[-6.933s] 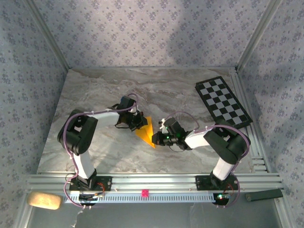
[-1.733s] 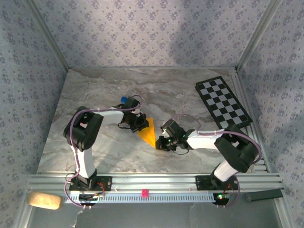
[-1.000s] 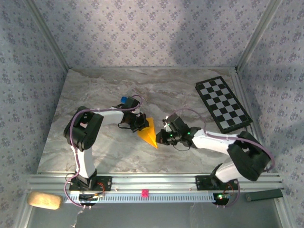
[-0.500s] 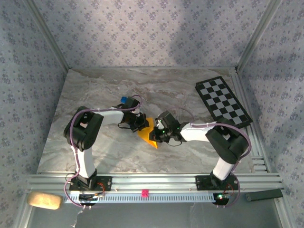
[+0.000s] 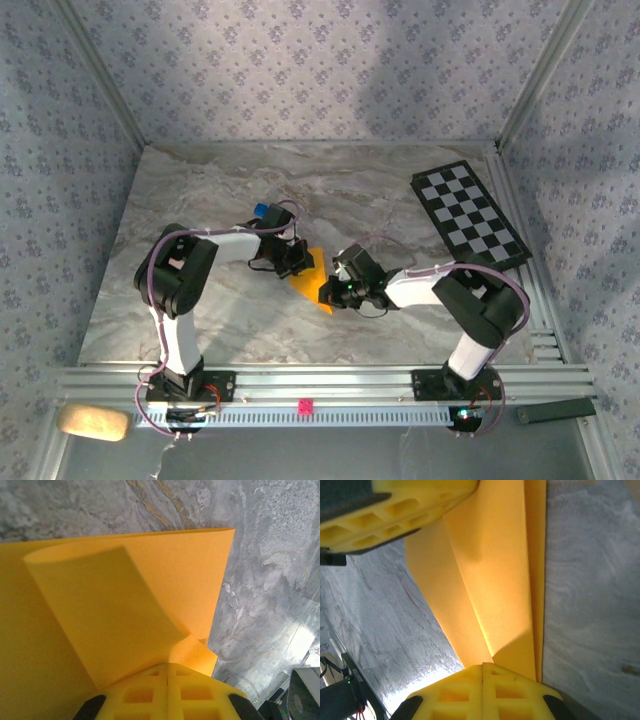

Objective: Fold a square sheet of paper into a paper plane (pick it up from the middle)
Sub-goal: Fourth fold the wing at the center of the table.

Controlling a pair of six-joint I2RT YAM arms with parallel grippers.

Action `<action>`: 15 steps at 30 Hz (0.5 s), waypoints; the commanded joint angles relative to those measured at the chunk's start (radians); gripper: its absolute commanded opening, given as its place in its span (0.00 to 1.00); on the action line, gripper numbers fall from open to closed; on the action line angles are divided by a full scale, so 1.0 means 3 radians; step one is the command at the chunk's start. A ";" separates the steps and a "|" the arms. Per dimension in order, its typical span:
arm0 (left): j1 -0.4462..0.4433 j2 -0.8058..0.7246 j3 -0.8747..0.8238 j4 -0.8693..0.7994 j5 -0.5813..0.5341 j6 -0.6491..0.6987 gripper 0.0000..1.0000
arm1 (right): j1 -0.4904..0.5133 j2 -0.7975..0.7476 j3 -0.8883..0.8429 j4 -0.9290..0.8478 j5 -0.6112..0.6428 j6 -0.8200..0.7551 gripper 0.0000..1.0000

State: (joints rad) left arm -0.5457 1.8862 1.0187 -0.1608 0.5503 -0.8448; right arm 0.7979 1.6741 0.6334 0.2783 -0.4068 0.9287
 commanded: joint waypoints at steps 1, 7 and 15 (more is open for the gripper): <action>0.0011 0.0160 -0.0037 -0.0175 -0.0290 0.0057 0.00 | 0.0086 -0.0121 -0.0200 -0.0369 0.0013 0.0069 0.05; 0.0013 0.0165 -0.0036 -0.0185 -0.0290 0.0059 0.00 | 0.0198 -0.0365 -0.0394 -0.0554 0.0082 0.0038 0.06; 0.0010 0.0150 -0.0073 -0.0145 -0.0292 0.0039 0.00 | 0.0262 -0.0745 -0.0630 -0.0722 0.0161 0.0090 0.06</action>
State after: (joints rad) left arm -0.5453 1.8870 1.0187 -0.1604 0.5526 -0.8452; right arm 0.8669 1.4883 0.4778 0.2146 -0.3645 0.9398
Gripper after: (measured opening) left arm 0.043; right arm 0.060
